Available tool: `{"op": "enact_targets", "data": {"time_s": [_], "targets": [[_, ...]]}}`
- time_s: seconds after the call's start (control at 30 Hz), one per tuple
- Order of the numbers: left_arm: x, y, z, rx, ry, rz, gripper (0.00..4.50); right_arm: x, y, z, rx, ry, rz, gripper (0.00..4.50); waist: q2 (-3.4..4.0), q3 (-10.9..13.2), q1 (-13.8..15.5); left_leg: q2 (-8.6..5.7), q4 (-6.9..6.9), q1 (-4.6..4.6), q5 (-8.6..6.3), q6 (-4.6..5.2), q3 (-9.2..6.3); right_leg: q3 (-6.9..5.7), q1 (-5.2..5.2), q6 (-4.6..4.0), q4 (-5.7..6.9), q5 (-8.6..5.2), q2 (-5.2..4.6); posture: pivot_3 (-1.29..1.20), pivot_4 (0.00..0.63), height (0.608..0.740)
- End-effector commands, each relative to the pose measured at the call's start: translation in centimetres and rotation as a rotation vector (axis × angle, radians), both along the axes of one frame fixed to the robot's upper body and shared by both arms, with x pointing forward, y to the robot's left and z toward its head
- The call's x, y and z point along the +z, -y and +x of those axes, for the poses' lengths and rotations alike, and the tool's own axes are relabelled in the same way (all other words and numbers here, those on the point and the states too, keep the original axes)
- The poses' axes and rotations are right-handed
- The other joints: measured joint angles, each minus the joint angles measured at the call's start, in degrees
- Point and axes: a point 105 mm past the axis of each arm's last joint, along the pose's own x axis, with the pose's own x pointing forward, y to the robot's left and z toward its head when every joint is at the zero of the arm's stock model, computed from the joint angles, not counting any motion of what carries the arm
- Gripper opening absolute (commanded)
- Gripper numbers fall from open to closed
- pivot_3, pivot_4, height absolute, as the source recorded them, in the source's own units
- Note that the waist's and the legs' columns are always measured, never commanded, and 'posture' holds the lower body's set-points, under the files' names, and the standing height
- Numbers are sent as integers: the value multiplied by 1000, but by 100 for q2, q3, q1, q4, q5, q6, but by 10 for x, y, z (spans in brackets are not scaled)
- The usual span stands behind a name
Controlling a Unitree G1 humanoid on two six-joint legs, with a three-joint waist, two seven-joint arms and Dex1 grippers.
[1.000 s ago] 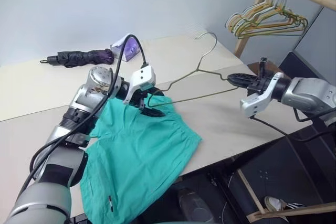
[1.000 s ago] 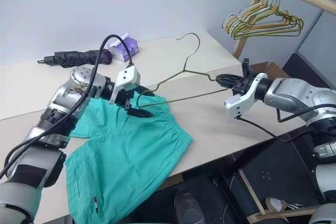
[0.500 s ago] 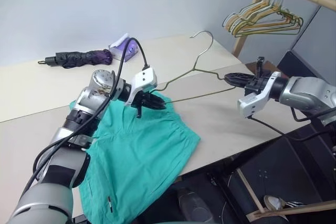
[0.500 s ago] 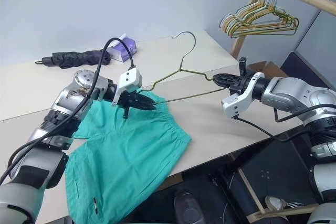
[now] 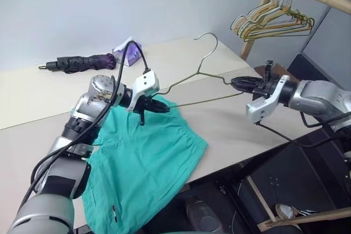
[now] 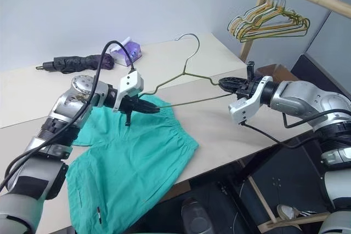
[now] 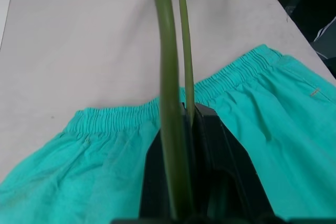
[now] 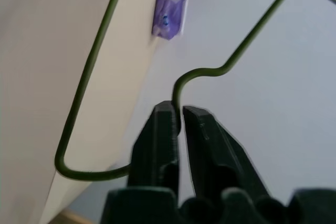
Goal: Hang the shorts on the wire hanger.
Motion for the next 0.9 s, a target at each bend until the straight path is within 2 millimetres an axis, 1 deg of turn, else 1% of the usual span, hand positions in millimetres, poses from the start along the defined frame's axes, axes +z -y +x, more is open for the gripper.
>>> {"op": "enact_targets", "data": {"time_s": [0.03,0.07,0.1,0.13,0.27,0.3,0.37,0.43,0.5,0.6,0.8,0.9], "targets": [[11,-5,0,-22,91,16,0,19,-5,-12,47,-24,79,1799,-1,-1,4,0,0,2,0,0,0,0,2,0,0,0,0,-191,0,740],[11,-8,0,-25,113,29,0,19,-5,-14,48,-54,101,2113,-2,-2,4,0,0,4,0,0,0,0,5,0,0,0,-1,-196,0,740],[10,-11,0,-35,154,57,0,20,-7,-17,42,-108,145,2554,-2,-2,-2,0,0,6,0,0,0,1,6,0,0,0,-1,-196,0,740],[9,-14,0,-51,207,89,0,21,-8,-21,33,-185,191,2807,-3,-2,-4,1,0,6,0,0,0,1,7,0,0,0,-1,-197,0,740],[6,-24,3,-81,354,178,0,26,-11,-37,-14,-571,407,4226,-3,-3,15,3,1,4,0,0,-1,2,9,0,0,1,-1,-192,0,740],[7,-24,4,-83,366,176,0,27,-9,-39,-46,-681,468,4466,-3,-3,33,3,2,4,0,0,-1,2,9,1,0,2,-1,-190,0,740],[10,-24,5,-91,395,166,0,25,-5,-43,-101,-873,512,4466,-3,-4,58,2,8,3,0,0,0,2,12,6,1,4,-3,-184,0,740],[13,-22,5,-109,429,166,0,18,1,-43,-180,-992,505,4466,-6,-8,105,3,10,4,0,0,1,0,12,7,0,6,-3,-179,0,740],[17,-21,4,-119,447,163,0,9,8,-42,-257,-1031,450,4466,-5,-9,144,5,10,4,0,0,3,-1,9,6,0,6,-2,-174,0,740],[25,-14,-1,-151,458,131,0,-3,13,-31,-401,-1099,433,4466,-3,-9,174,6,9,-4,-1,-1,8,0,-5,6,0,5,-1,-165,0,740],[30,-9,-7,-171,462,99,0,-18,2,-15,-494,-1138,425,4466,2,-13,208,5,11,-49,0,-1,7,-1,-44,8,1,6,0,-157,0,740],[30,-8,-8,-175,462,96,0,-26,-3,-11,-513,-1155,411,4466,9,-17,278,4,18,-85,0,0,6,0,-81,12,6,10,0,-148,0,740]]}}
